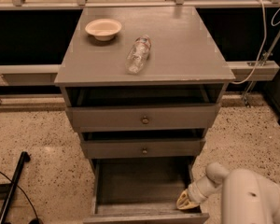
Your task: Open bottom drawer
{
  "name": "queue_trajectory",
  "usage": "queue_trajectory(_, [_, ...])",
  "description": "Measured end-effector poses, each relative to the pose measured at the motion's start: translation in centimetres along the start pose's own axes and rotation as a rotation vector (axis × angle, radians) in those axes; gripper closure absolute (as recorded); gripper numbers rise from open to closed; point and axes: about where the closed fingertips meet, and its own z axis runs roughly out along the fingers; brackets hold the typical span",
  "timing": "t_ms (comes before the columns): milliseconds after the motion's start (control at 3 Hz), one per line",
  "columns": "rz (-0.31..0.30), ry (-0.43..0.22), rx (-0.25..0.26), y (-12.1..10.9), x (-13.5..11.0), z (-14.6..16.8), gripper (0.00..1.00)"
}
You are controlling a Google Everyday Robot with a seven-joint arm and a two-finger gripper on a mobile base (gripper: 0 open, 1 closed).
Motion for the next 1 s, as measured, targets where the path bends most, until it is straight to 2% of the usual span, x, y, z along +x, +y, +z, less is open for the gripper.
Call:
queue_trajectory(333, [-0.081, -0.05, 0.072, 0.1, -2.2, -2.7, 1.0])
queue_trajectory(667, [-0.147, -0.045, 0.204, 0.9, -3.9, -7.4, 0.94])
queue_trajectory(1000, [-0.14, -0.044, 0.225, 1.9, -3.9, -8.4, 0.76])
